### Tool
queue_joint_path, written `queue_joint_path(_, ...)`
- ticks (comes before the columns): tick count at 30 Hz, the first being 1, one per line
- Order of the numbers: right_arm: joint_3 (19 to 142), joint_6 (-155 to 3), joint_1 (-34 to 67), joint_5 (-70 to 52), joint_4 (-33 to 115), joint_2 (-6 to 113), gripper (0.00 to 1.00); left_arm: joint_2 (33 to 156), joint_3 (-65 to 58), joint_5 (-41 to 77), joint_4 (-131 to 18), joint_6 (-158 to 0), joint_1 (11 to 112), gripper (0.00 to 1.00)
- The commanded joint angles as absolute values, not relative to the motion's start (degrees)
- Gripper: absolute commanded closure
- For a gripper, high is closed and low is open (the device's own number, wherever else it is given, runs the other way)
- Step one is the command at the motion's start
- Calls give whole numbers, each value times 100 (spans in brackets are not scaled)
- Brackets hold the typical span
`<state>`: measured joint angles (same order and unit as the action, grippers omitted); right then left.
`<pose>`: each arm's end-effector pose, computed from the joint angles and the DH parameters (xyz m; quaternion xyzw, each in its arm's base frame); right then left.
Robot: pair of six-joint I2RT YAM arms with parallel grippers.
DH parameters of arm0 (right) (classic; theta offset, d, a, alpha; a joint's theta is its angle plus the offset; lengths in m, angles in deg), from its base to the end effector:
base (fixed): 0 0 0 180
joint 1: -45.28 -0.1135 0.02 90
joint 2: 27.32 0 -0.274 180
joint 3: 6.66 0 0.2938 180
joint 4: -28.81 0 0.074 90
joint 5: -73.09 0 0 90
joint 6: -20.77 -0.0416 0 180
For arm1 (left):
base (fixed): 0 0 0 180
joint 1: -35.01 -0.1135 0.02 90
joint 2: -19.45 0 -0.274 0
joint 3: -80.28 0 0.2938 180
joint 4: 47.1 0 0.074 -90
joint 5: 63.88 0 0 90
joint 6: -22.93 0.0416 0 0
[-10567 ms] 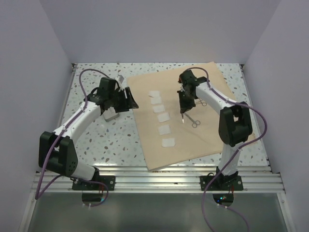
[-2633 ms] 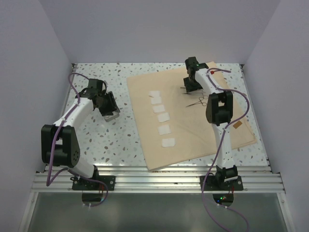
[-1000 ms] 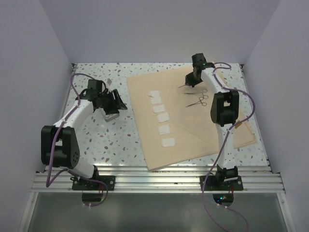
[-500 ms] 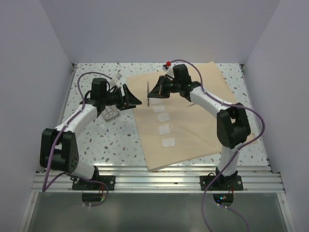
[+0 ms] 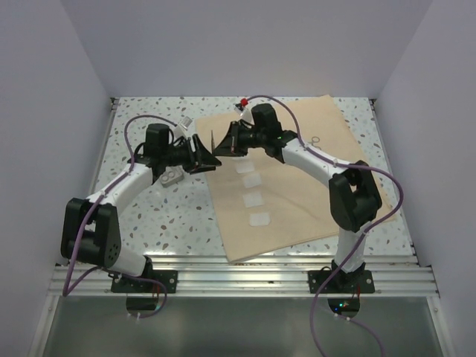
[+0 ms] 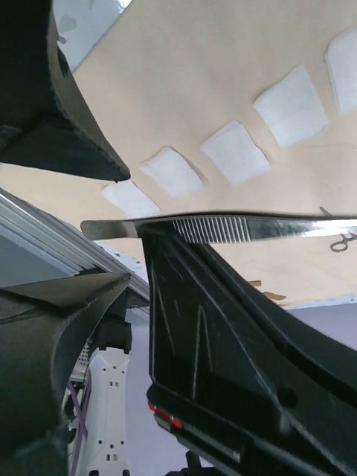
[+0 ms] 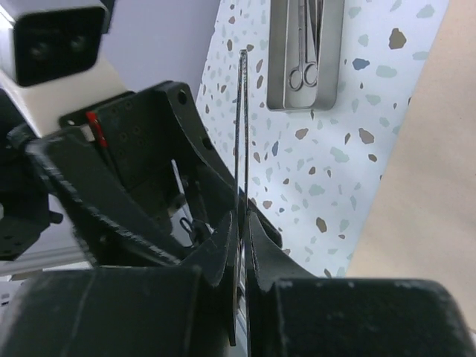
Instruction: Prepare the surgical pack
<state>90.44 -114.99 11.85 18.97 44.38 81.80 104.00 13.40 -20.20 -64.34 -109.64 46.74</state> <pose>0.3976 0.2917 0.2613 -0.0713 0.8262 0.5172 0.2119 0.3446 -0.1023 0.2383 -0.0414 0.8342 -0.5043 0.2192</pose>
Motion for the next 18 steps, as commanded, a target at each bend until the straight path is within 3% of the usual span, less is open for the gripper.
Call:
queue_joint_path(1,9336,-11721,1179,1903,4130,7999,100,10303,1400,-1967,-6407,-10970,4705,48)
queue_joint_path(2,9319,-11774,1171,1973,4095,8008,100,10347,1383,-1967,-6425,-10961,4705,59)
queue_joint_path(4,9319,-11827,1153,2009,4085,8008,100,10461,1287,-1940,-6468,-10944,4705,73)
queue_joint_path(5,9327,-11819,1153,1966,4085,8000,100,10505,1216,-1932,-6565,-10917,4697,88)
queue_joint_path(7,9388,-11723,1153,1886,4295,8043,100,10593,980,-1669,-6758,-10777,4688,100)
queue_joint_path(8,9563,-11643,1153,1843,4531,8078,92,10602,900,-1546,-6976,-10742,4644,100)
queue_joint_path(9,9669,-11538,1179,1485,5186,8096,67,10602,838,-1240,-7083,-10706,4600,100)
queue_joint_path(12,10082,-11107,1460,274,6754,8149,30,10524,601,-302,-7794,-10680,4328,100)
queue_joint_path(18,10583,-10036,2408,-521,8364,8403,15,10487,609,1036,-8788,-10601,3510,100)
